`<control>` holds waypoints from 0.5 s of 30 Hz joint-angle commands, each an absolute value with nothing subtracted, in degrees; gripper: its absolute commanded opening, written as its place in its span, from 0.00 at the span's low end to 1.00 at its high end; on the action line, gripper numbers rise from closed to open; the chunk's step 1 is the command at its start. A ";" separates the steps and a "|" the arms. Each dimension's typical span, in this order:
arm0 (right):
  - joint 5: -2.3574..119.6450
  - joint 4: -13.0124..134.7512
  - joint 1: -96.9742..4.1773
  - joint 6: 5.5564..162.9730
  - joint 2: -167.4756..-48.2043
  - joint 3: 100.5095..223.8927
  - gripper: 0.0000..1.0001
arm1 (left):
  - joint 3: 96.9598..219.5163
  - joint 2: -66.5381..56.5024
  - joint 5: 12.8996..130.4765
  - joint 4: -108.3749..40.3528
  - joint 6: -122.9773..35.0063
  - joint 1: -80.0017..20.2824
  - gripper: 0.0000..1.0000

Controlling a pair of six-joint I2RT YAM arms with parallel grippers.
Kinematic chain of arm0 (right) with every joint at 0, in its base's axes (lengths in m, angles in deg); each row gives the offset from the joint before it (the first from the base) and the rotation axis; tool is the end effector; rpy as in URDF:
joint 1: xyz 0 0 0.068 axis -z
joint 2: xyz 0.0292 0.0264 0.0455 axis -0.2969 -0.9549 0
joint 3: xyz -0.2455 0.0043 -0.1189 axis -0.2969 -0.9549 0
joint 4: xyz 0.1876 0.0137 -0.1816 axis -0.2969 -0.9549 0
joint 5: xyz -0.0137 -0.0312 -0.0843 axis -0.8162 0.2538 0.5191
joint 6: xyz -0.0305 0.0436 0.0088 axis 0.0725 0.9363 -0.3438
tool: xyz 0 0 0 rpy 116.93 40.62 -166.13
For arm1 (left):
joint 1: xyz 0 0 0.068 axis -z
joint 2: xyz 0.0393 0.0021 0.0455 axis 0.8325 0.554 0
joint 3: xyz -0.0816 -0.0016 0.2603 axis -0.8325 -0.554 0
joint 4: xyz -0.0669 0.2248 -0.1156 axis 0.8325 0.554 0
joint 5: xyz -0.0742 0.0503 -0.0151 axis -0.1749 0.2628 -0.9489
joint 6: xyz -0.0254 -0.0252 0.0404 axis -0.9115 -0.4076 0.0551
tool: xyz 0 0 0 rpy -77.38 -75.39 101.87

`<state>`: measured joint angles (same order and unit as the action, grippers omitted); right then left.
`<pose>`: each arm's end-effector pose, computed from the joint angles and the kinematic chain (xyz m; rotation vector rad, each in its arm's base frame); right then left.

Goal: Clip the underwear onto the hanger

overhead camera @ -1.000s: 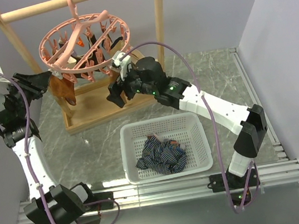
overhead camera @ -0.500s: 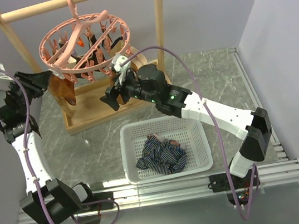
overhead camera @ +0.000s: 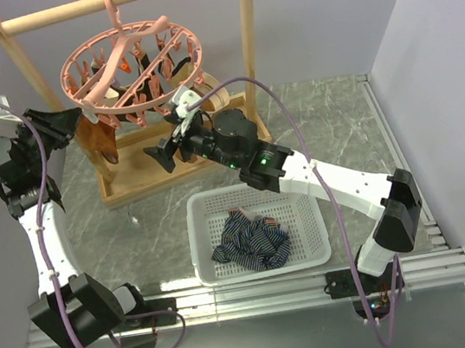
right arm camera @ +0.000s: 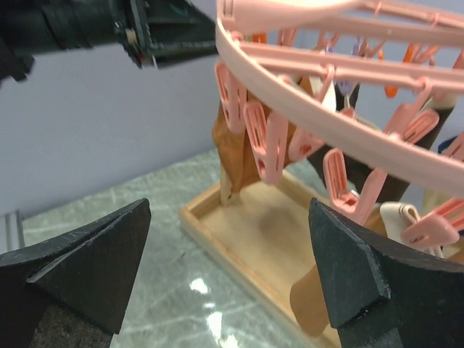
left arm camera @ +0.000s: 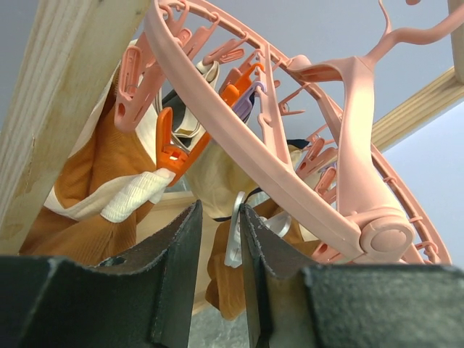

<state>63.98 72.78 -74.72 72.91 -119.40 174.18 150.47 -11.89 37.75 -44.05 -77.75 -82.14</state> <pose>0.2089 0.3299 0.4275 -0.8061 1.2762 0.7777 0.2549 0.0965 0.4154 -0.3060 1.4878 -0.7992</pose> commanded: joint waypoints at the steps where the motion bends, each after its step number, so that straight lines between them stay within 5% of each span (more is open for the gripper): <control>1: 66.20 78.43 -76.24 71.48 -119.66 175.07 0.96 | 153.31 -11.34 36.88 -47.46 -78.99 -81.85 0.33; 15: 66.64 80.54 -78.71 70.95 -121.15 173.84 1.00 | 154.45 -9.76 34.77 -49.66 -80.31 -81.76 0.33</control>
<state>66.49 77.17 -78.53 71.36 -120.93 173.55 152.00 -10.27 36.36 -46.21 -79.19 -82.03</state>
